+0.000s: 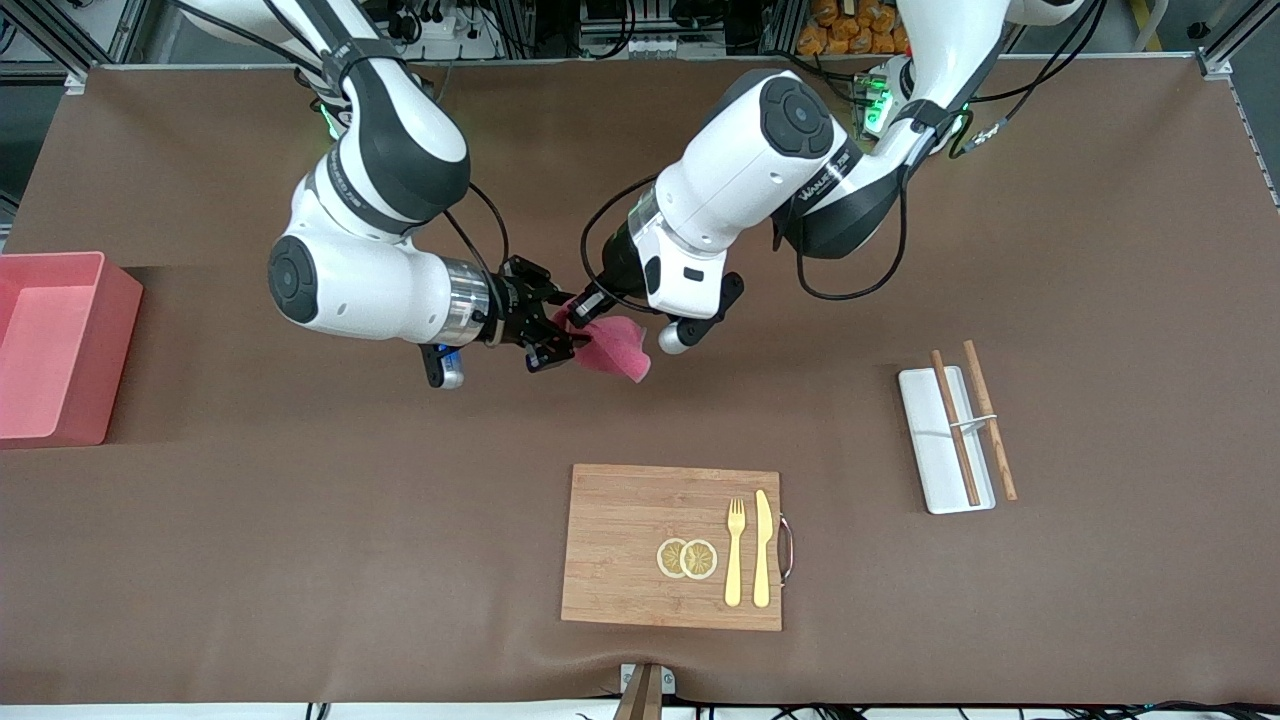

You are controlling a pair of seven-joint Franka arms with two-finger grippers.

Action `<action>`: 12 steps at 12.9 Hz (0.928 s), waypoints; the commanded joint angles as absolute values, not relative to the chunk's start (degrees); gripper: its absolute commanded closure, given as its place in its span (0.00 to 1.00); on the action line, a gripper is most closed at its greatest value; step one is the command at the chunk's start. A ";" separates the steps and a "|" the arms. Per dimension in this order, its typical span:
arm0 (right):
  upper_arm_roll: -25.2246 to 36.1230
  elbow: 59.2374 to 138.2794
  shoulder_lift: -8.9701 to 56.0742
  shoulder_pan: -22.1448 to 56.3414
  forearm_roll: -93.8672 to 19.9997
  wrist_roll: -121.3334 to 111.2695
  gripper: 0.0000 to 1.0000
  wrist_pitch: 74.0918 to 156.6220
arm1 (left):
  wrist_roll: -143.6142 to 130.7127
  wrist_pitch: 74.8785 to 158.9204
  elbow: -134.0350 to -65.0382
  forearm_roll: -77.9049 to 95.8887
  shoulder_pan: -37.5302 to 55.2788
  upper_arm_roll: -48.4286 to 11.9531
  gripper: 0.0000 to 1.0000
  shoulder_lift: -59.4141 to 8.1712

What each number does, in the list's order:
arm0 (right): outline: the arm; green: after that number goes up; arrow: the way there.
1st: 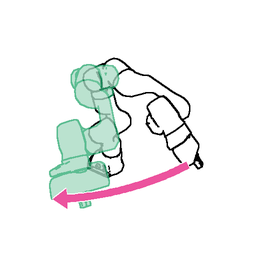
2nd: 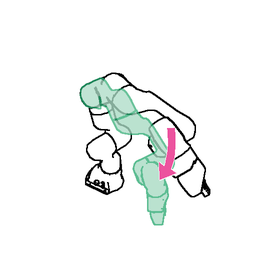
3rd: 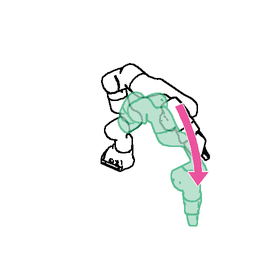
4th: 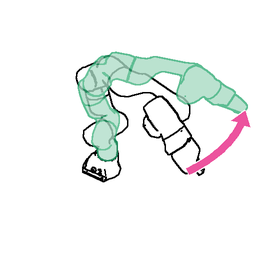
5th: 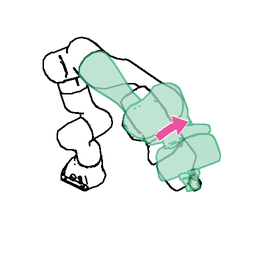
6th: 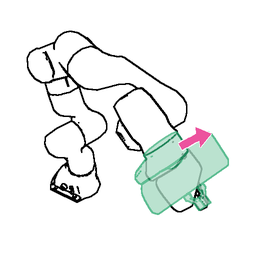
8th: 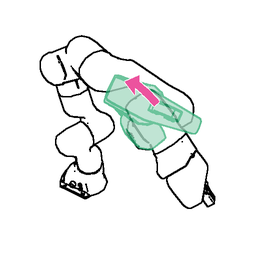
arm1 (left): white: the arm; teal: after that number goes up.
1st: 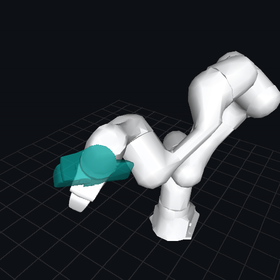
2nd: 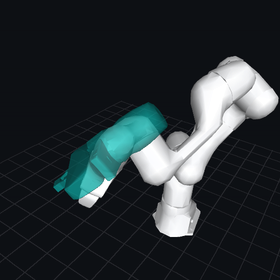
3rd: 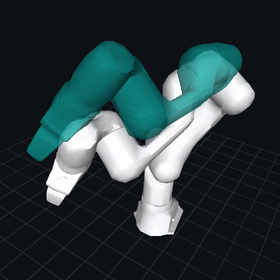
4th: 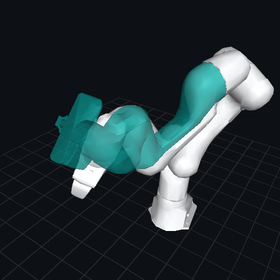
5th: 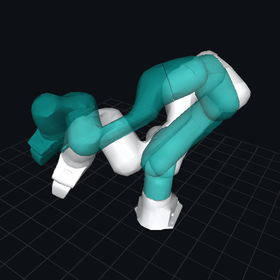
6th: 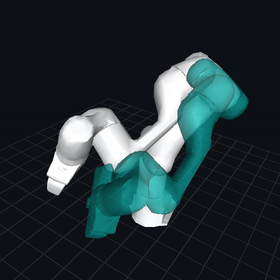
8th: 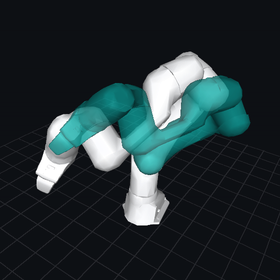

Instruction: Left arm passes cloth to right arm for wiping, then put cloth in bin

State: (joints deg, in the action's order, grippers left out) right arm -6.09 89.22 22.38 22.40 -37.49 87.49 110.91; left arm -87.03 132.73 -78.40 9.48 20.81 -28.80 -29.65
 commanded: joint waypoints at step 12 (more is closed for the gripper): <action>-5.10 90.70 22.50 22.14 -20.67 68.56 1.00 109.68 | -80.03 114.74 -77.69 7.48 10.48 -27.16 0.00 -21.90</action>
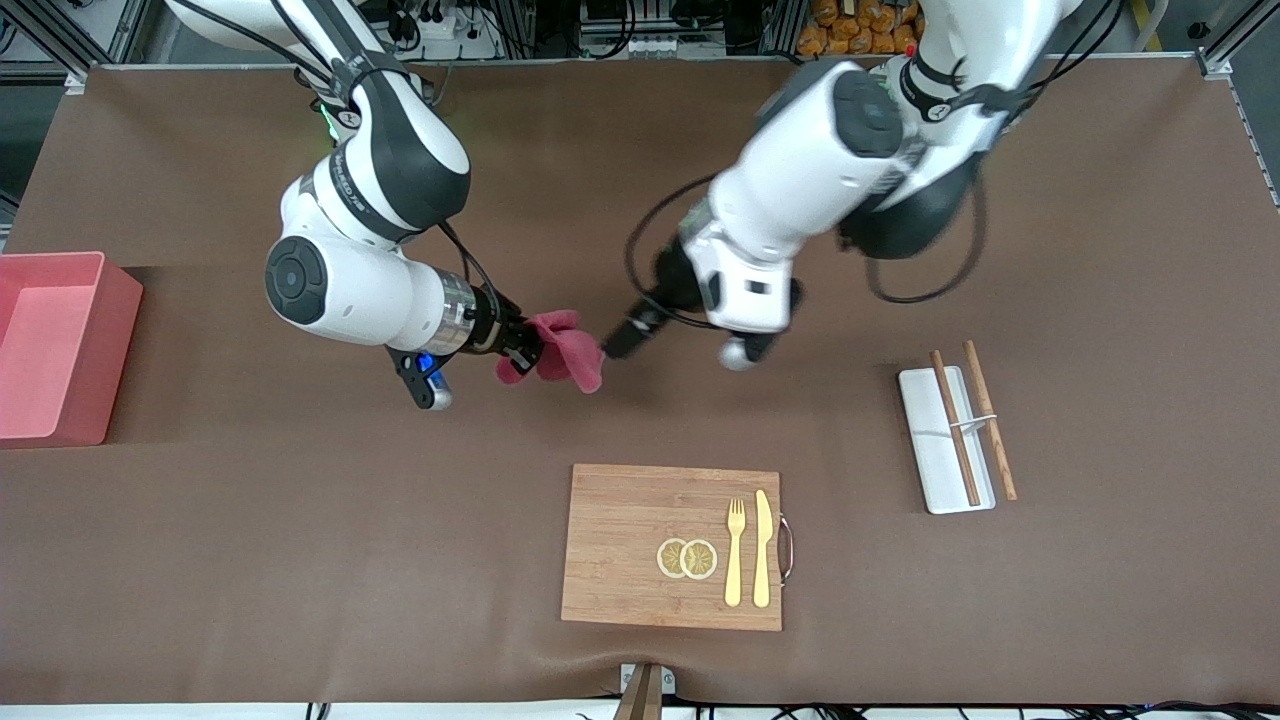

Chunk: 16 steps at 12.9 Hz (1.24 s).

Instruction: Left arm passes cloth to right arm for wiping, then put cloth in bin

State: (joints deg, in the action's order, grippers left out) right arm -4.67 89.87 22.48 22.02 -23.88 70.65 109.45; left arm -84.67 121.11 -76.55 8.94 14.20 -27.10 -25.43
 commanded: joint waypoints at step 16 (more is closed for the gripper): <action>-4.40 112.15 24.43 -3.83 -2.84 9.82 1.00 134.47 | -24.38 87.28 -78.04 -10.79 -10.02 -26.55 0.00 -11.00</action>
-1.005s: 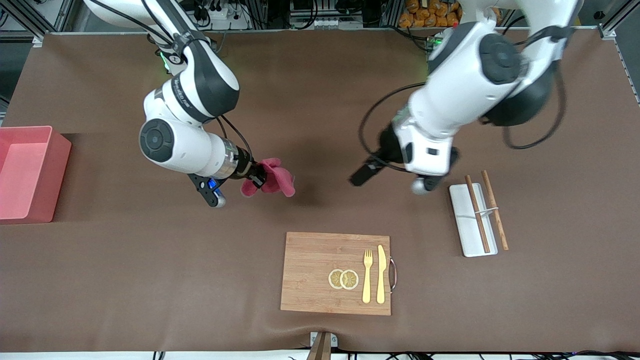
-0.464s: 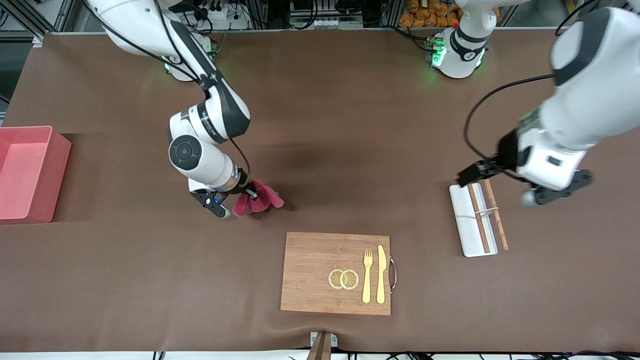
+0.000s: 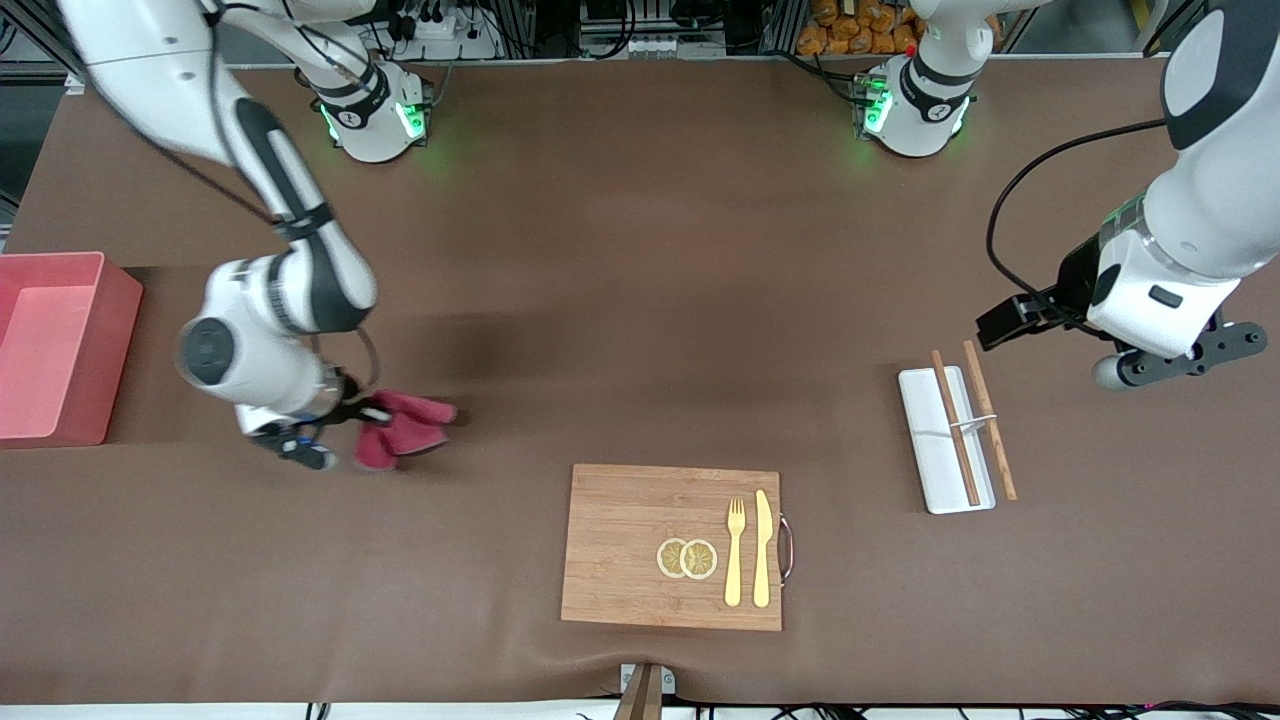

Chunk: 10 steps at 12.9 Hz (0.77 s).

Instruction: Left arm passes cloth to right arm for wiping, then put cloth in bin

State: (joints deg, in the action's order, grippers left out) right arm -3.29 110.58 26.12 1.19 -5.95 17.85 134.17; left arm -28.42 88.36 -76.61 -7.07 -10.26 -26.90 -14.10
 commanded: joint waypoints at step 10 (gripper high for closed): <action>-4.39 106.17 24.87 -21.80 13.27 -33.84 1.00 138.78 | -12.57 87.54 -85.78 0.70 -2.37 -9.58 0.00 -2.72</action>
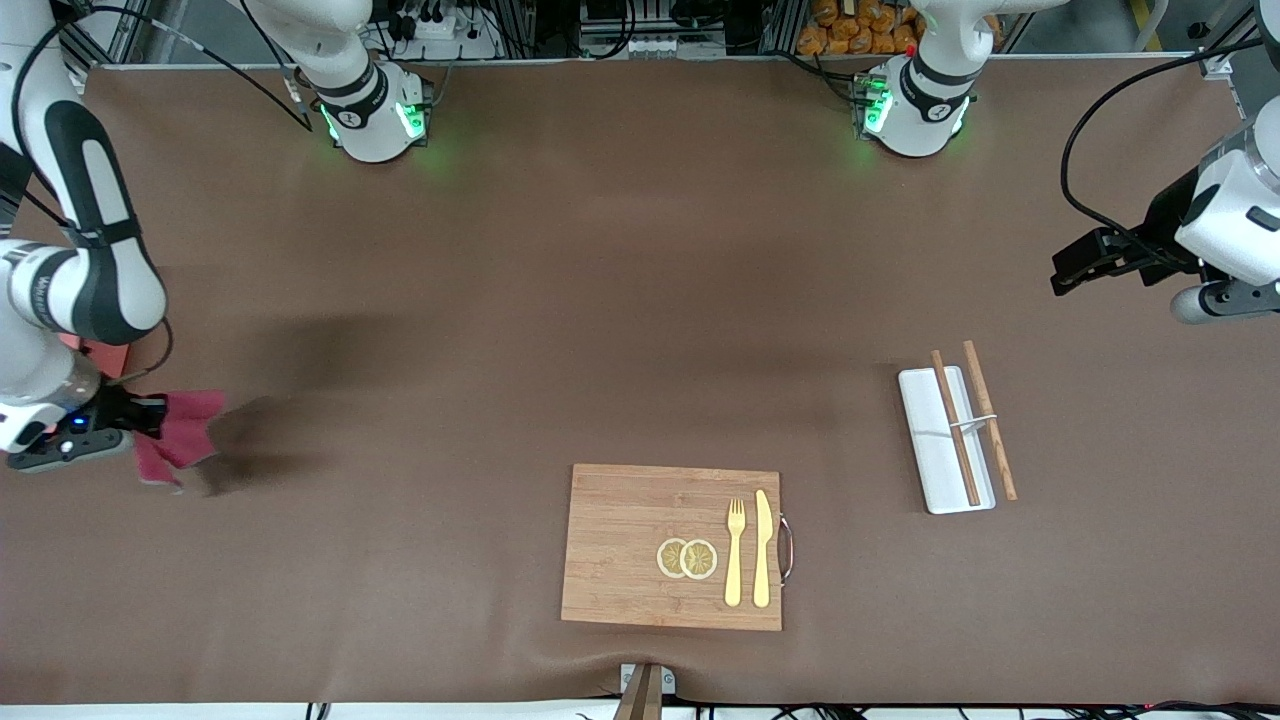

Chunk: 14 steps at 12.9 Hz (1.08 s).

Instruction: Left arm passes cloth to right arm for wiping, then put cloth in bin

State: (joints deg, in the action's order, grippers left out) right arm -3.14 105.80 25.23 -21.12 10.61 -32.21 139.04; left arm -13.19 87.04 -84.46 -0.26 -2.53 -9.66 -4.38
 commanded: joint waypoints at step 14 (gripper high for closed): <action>-11.15 108.47 26.81 9.83 12.66 44.00 1.00 133.60 | -12.48 87.19 -85.43 0.79 -2.46 -9.67 0.00 -2.64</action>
